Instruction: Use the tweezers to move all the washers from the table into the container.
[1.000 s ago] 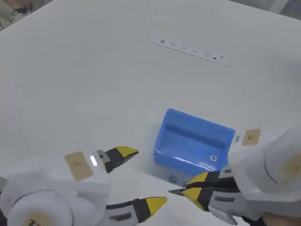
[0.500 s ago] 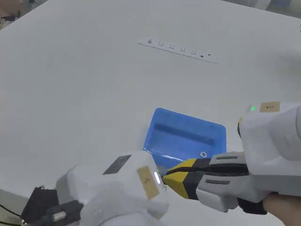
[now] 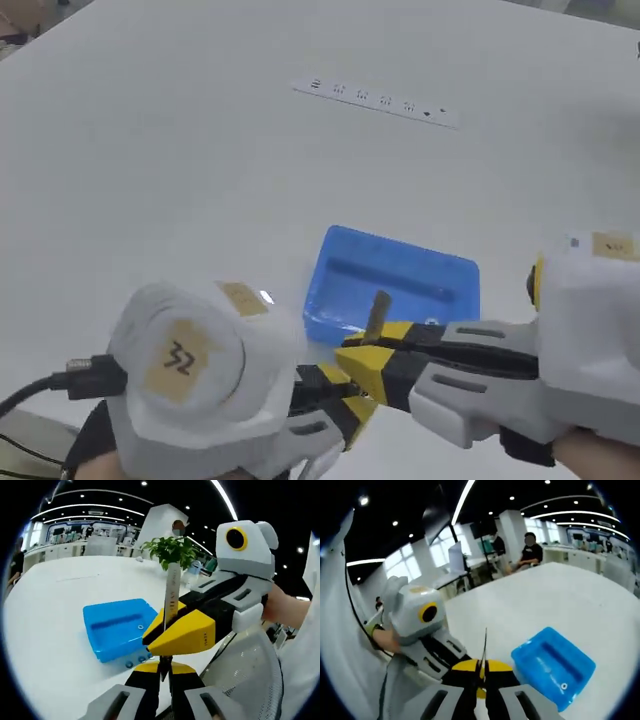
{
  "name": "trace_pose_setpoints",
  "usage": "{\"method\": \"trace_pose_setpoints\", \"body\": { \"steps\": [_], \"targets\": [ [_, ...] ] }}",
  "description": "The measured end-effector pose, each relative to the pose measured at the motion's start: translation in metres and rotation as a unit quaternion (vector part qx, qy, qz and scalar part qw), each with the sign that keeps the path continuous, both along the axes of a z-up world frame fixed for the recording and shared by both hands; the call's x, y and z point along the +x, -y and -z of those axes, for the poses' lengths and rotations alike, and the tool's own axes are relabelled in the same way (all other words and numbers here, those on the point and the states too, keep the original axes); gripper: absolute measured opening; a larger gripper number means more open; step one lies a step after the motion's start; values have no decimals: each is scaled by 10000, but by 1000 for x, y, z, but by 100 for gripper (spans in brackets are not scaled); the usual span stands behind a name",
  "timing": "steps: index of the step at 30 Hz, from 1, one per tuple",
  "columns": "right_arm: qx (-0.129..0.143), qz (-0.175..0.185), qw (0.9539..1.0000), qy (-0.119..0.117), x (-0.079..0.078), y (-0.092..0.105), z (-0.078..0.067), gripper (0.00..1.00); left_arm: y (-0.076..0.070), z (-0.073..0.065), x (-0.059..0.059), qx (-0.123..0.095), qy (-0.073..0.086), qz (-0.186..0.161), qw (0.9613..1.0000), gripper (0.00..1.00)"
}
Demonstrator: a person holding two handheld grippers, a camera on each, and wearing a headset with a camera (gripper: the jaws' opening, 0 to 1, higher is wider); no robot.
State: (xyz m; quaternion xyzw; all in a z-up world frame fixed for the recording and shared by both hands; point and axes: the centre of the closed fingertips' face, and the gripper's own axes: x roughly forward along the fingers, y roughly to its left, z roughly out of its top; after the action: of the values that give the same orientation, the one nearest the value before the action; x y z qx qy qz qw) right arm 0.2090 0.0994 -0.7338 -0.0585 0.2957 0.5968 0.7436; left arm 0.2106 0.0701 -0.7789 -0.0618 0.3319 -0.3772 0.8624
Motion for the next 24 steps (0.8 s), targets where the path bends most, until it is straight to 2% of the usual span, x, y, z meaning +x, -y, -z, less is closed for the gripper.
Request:
{"method": "trace_pose_setpoints", "body": {
  "steps": [1,2,4,5,6,8,9,10,11,12,14,17,18,20,21,22,23,24],
  "targets": [
    [85,-26,10000,7,-1,0,-1,0,-1,-1,-1,26,58,28,10000,3],
    [62,-89,9998,143,0,1,2,0,-5,-3,-2,114,236,204,9994,3],
    [-216,-302,9983,447,0,6,10,0,-12,-3,-7,265,213,320,9989,7],
    [-341,-422,9967,603,-1,8,14,0,-13,-4,-8,316,273,394,9984,11],
    [-520,-609,9932,847,-1,11,21,0,-17,-7,-9,412,431,552,9967,16],
    [-699,-955,9873,1058,-6,14,31,0,-24,-12,-13,506,533,698,9948,19],
    [-743,-1193,9824,1233,-9,14,36,0,-22,-20,-15,445,750,950,9916,19],
    [-746,-1357,9790,1327,-11,13,38,0,-22,-24,-16,423,844,1062,9899,18],
    [-782,-1534,9757,1353,-15,13,42,0,-21,-31,-17,407,1013,1228,9864,17],
    [-854,-1815,9683,1487,-19,13,47,1,-19,-34,-19,422,1065,1371,9839,15],
    [-865,-2149,9600,1574,-26,11,53,1,-14,-40,-21,565,1247,1664,9765,14],
    [-862,-2328,9541,1678,-29,7,57,1,-7,-49,-17,757,1553,1883,9668,14],
    [-904,-2358,9528,1687,-28,7,59,1,-5,-51,-17,798,1646,1996,9626,12],
    [-895,-2351,9527,1703,-26,4,59,2,3,-53,-20,817,1713,2282,9549,9],
    [-862,-2337,9537,1688,-26,2,59,2,4,-50,-21,876,1628,2357,9541,2],
    [-804,-2293,9555,1670,-23,-1,59,2,5,-48,-20,1077,1728,2518,9461,0],
    [-821,-2284,9555,1675,-22,-1,60,2,3,-46,-16,1243,1811,2463,9440,0],
    [-870,-2240,9559,1688,-19,-1,63,3,4,-45,-15,1293,1758,2539,9423,0]
  ]
}}
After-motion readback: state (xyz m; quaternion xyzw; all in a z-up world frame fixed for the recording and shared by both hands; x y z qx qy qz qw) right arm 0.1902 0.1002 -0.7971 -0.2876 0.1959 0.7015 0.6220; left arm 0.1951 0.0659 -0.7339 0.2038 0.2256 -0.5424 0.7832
